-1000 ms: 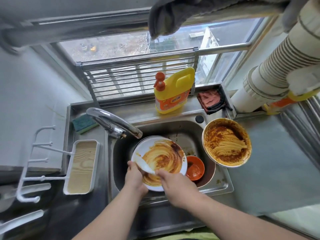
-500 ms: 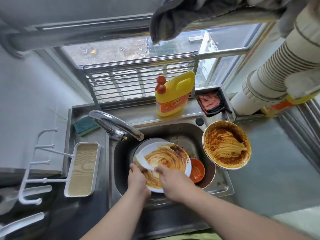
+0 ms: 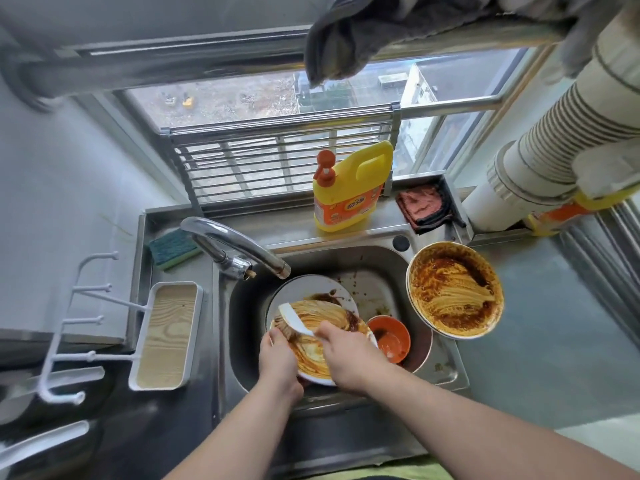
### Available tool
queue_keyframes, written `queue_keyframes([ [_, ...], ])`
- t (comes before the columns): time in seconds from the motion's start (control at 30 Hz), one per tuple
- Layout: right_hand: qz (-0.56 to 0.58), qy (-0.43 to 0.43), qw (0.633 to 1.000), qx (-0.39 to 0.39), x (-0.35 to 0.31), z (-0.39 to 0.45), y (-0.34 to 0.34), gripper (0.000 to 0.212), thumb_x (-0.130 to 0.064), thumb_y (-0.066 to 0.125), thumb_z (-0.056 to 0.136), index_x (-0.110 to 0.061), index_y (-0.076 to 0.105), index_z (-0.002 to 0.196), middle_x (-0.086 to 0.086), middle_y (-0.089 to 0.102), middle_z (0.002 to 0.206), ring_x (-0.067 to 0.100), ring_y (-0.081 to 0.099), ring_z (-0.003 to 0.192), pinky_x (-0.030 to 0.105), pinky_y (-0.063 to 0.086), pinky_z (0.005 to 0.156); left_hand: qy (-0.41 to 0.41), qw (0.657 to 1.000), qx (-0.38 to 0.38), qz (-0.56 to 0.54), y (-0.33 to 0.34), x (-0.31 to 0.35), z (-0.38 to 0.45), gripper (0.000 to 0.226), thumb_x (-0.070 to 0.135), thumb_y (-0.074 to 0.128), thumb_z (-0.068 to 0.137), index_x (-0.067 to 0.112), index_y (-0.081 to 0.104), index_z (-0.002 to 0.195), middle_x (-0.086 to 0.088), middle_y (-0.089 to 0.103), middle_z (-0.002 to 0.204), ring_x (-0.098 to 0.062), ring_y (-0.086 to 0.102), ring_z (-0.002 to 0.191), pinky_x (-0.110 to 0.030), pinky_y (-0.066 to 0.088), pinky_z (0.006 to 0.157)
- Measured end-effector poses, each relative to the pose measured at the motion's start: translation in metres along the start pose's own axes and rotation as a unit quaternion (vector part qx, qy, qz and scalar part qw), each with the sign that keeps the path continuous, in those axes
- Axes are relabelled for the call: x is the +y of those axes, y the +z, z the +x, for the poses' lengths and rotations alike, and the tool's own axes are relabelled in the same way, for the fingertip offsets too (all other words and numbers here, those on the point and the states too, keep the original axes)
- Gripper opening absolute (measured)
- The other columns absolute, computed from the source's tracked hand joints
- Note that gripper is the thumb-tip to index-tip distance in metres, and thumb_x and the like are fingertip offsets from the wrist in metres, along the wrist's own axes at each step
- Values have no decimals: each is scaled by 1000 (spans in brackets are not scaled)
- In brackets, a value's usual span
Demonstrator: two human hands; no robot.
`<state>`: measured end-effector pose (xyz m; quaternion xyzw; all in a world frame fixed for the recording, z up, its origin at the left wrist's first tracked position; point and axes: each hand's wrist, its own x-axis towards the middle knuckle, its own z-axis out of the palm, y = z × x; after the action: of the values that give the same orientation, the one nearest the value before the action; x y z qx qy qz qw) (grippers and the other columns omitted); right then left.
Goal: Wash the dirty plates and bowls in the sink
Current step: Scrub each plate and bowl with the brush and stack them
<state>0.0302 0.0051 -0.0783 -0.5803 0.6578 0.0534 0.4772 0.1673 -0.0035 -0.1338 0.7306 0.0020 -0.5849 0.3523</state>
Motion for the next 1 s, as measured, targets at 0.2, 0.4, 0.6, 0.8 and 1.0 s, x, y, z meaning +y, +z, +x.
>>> queue_keyframes([
  [0.2,-92,76,992,26,28,22,-26,36,-12,36,100,-38,39,124,9,66,104,33,65,88,43,57,70,130,987,41,87,-13,7,3,30,35,41,113,31,58,138,-4,71,116,-24,70,101,-38,58,78],
  [0.4,-31,55,998,4,68,-32,0,19,-36,33,110,-41,47,122,6,68,100,29,65,85,44,55,73,161,981,71,83,-17,27,20,36,37,44,112,34,54,147,-4,69,121,-23,67,102,-40,57,85],
  [0.6,-19,68,996,51,65,-17,-4,21,-36,30,110,-46,42,124,5,68,98,32,65,85,51,59,78,171,980,42,95,-16,23,19,34,36,41,113,37,54,145,2,69,118,-23,67,107,-39,54,87],
  [0.8,-4,8,997,78,7,11,-16,26,-36,21,112,-45,39,129,8,67,96,30,64,81,42,52,63,116,990,-20,75,-9,18,7,31,43,35,114,41,53,138,-1,72,116,-29,72,103,-48,62,79],
  [1.0,23,-54,998,-14,0,-45,25,29,-39,30,111,-44,38,139,19,70,110,43,65,100,52,55,86,39,998,-8,-42,-12,39,24,52,64,26,108,37,41,150,-3,62,139,-32,66,116,-63,53,100],
])
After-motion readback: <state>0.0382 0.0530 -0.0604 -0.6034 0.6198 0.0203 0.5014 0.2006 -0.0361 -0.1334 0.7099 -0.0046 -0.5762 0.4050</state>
